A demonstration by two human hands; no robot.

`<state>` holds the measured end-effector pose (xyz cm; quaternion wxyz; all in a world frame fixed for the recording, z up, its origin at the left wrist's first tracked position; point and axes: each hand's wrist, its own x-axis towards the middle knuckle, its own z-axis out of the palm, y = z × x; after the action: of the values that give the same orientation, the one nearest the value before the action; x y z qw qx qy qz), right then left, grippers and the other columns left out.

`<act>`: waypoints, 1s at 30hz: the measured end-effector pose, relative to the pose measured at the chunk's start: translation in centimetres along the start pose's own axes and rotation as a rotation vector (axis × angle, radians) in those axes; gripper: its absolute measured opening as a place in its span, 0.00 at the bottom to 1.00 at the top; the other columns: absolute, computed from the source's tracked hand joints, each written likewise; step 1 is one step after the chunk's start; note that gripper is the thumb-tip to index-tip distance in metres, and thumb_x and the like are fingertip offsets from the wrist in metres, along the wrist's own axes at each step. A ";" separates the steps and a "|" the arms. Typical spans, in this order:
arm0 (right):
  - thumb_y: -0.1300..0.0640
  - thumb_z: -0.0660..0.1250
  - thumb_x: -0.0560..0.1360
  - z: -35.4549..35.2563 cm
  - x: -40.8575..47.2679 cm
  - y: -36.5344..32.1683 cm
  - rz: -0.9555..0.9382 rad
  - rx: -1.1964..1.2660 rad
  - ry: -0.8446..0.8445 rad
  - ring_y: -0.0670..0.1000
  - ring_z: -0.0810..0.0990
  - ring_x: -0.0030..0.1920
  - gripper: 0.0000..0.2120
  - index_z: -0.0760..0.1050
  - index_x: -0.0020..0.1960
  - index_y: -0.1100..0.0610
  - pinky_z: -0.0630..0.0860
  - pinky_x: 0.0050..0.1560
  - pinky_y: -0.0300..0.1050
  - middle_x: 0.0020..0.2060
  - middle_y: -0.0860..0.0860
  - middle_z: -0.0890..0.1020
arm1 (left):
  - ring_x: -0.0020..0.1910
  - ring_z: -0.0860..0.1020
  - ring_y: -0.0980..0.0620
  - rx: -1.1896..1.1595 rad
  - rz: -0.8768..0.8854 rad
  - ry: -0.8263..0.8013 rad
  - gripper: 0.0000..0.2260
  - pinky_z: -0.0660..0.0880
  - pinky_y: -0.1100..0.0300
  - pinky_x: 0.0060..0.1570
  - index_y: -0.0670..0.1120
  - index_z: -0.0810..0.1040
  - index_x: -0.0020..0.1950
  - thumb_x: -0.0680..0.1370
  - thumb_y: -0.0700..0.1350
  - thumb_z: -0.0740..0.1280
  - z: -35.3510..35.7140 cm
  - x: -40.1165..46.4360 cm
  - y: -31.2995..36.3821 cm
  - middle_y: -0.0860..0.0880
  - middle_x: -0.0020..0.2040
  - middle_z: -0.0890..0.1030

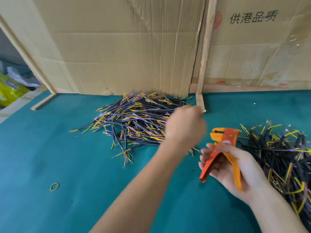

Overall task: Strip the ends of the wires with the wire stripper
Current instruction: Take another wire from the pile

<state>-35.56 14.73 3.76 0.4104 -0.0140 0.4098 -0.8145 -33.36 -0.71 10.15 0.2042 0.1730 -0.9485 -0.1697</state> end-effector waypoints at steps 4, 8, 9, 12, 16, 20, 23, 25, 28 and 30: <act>0.60 0.71 0.66 -1.0 0.4 -0.3 -0.085 0.050 0.072 0.61 0.85 0.42 0.22 0.76 0.59 0.64 0.84 0.42 0.56 0.44 0.64 0.84 | 0.58 0.77 0.38 0.145 -0.385 -0.020 0.16 0.74 0.51 0.48 0.53 0.80 0.60 0.76 0.41 0.62 -1.8 -0.9 -8.7 0.43 0.58 0.80; 0.62 0.66 0.76 -1.1 0.3 -0.6 -0.132 0.045 0.107 0.61 0.86 0.42 0.12 0.75 0.59 0.62 0.84 0.41 0.56 0.43 0.62 0.84 | 0.61 0.77 0.39 0.135 -0.363 -0.009 0.19 0.76 0.49 0.55 0.53 0.79 0.66 0.77 0.40 0.64 -1.0 -1.9 -10.9 0.43 0.62 0.79; 0.62 0.65 0.78 -1.1 0.1 -0.8 -0.140 0.044 0.124 0.61 0.86 0.42 0.10 0.75 0.58 0.62 0.84 0.41 0.55 0.42 0.62 0.84 | 0.59 0.77 0.39 0.125 -0.357 0.024 0.18 0.76 0.50 0.55 0.52 0.80 0.65 0.77 0.40 0.64 -0.9 -2.0 -11.1 0.43 0.61 0.80; 0.62 0.64 0.79 -1.9 -0.1 -1.7 -0.193 0.024 0.189 0.60 0.85 0.41 0.06 0.76 0.55 0.62 0.84 0.40 0.54 0.41 0.61 0.84 | 0.55 0.79 0.39 0.098 -0.380 0.064 0.15 0.76 0.51 0.53 0.51 0.83 0.59 0.76 0.40 0.65 -1.0 -2.0 -11.0 0.44 0.56 0.82; 0.62 0.63 0.80 -2.6 -0.1 -2.5 -0.240 0.024 0.229 0.59 0.86 0.41 0.06 0.75 0.55 0.60 0.85 0.40 0.52 0.41 0.59 0.85 | 0.52 0.80 0.40 -0.036 -0.435 0.173 0.13 0.76 0.53 0.52 0.52 0.85 0.54 0.74 0.41 0.66 -2.0 -2.2 -10.0 0.46 0.49 0.86; 0.62 0.62 0.80 -2.5 0.0 -2.3 -0.230 -0.021 0.196 0.60 0.86 0.40 0.07 0.76 0.57 0.61 0.84 0.39 0.52 0.40 0.59 0.85 | 0.42 0.82 0.46 -0.476 -0.504 0.314 0.07 0.80 0.54 0.52 0.50 0.85 0.41 0.71 0.46 0.67 -3.0 -2.8 -7.8 0.50 0.34 0.84; 0.62 0.65 0.77 -1.7 -0.2 -2.0 -0.202 -0.045 0.126 0.60 0.85 0.39 0.10 0.76 0.58 0.62 0.84 0.40 0.54 0.41 0.61 0.84 | 0.36 0.82 0.49 -0.868 -0.529 0.355 0.06 0.82 0.43 0.52 0.47 0.85 0.38 0.71 0.46 0.68 -2.2 -4.1 -5.8 0.48 0.33 0.83; 0.60 0.68 0.72 -1.0 -0.4 -1.7 -0.155 -0.080 0.066 0.61 0.84 0.39 0.16 0.77 0.59 0.64 0.84 0.40 0.55 0.42 0.63 0.83 | 0.36 0.82 0.50 -0.970 -0.489 0.344 0.04 0.83 0.45 0.50 0.45 0.85 0.39 0.73 0.40 0.71 -0.8 -5.3 -4.7 0.47 0.35 0.84; 0.60 0.69 0.69 -0.3 -0.6 -1.1 -0.076 -0.118 -0.031 0.62 0.83 0.39 0.21 0.77 0.61 0.66 0.83 0.40 0.56 0.45 0.66 0.82 | 0.36 0.81 0.54 -0.994 -0.448 0.292 0.09 0.79 0.56 0.43 0.47 0.83 0.44 0.75 0.32 0.71 1.4 -7.0 -3.8 0.52 0.37 0.84; 0.60 0.72 0.67 0.0 -0.6 -0.6 -0.028 -0.124 -0.086 0.63 0.83 0.40 0.25 0.76 0.62 0.66 0.83 0.41 0.57 0.48 0.67 0.83 | 0.38 0.81 0.54 -1.021 -0.453 0.274 0.10 0.77 0.61 0.44 0.47 0.81 0.48 0.74 0.32 0.72 2.4 -7.8 -3.7 0.51 0.40 0.84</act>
<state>-35.55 15.33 4.38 0.4143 -0.0799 0.4412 -0.7920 -26.78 -0.28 4.03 0.3416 0.2718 -0.6503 -0.6217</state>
